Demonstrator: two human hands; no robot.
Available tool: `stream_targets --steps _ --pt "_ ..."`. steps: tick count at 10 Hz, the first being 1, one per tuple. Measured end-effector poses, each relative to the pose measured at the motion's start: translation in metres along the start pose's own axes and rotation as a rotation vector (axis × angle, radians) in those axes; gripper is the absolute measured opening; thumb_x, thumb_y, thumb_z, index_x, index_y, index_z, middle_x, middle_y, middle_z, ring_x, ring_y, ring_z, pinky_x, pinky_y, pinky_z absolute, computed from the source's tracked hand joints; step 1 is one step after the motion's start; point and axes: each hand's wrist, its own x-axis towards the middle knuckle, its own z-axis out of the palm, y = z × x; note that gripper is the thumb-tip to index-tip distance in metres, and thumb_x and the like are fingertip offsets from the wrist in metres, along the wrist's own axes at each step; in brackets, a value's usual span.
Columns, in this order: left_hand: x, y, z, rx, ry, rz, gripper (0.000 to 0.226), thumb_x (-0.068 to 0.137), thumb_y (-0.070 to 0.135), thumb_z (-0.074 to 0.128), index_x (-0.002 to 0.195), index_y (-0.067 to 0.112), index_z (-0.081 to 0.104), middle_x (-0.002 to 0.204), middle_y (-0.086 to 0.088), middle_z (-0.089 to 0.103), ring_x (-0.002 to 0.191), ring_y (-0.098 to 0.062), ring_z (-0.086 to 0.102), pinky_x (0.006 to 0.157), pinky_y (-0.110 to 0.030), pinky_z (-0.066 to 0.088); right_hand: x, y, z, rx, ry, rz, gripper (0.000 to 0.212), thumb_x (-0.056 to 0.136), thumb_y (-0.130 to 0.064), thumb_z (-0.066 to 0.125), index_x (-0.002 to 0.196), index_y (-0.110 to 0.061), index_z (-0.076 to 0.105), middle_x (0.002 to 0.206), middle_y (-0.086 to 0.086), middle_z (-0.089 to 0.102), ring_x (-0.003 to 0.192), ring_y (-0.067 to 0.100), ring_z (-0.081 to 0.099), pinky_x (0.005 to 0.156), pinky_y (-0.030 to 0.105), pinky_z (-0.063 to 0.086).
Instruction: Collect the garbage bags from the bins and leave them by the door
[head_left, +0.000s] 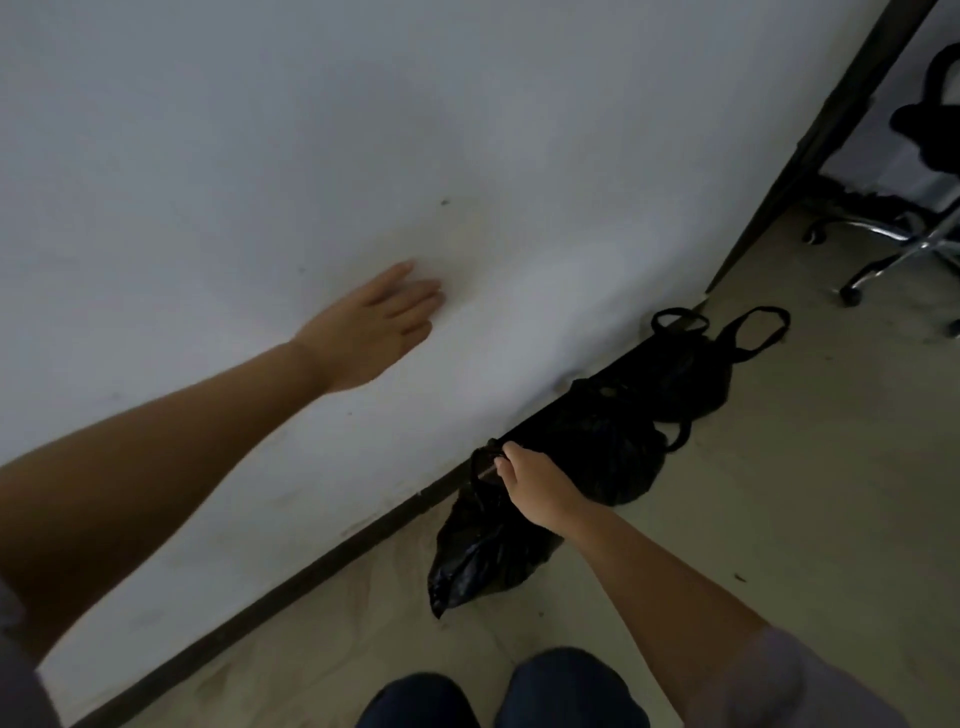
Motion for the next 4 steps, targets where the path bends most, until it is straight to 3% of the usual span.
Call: stream_targets --steps 2,3,4 --pt "0.002 0.000 0.029 0.098 0.244 -0.010 0.034 0.095 0.007 0.036 0.103 0.008 0.069 0.129 -0.018 0.061 0.124 -0.036 0.055 0.116 -0.052 0.014 0.029 0.043 0.082 -0.077 -0.009 -0.052 0.024 0.103 -0.027 0.030 0.084 -0.012 0.035 0.062 -0.006 0.034 0.058 0.018 0.042 0.054 0.030 0.029" --pt "0.003 0.000 0.030 0.116 0.258 -0.012 0.020 0.091 0.010 0.055 0.106 0.013 0.069 0.131 -0.015 0.060 0.126 -0.033 0.053 0.113 -0.055 0.026 0.036 0.050 0.096 -0.073 -0.018 -0.027 0.025 0.103 -0.027 0.030 0.083 -0.011 0.035 0.062 -0.007 0.033 0.060 0.019 0.042 0.057 0.031 0.029" --pt "0.004 -0.001 0.028 0.127 0.307 -0.033 0.024 0.093 0.009 0.050 0.106 0.013 0.069 0.131 -0.014 0.060 0.126 -0.032 0.053 0.114 -0.054 0.027 0.038 0.050 0.091 -0.042 -0.026 -0.015 0.026 0.102 -0.031 0.034 0.085 -0.011 0.038 0.068 -0.006 0.037 0.076 0.022 0.048 0.064 0.033 0.036"
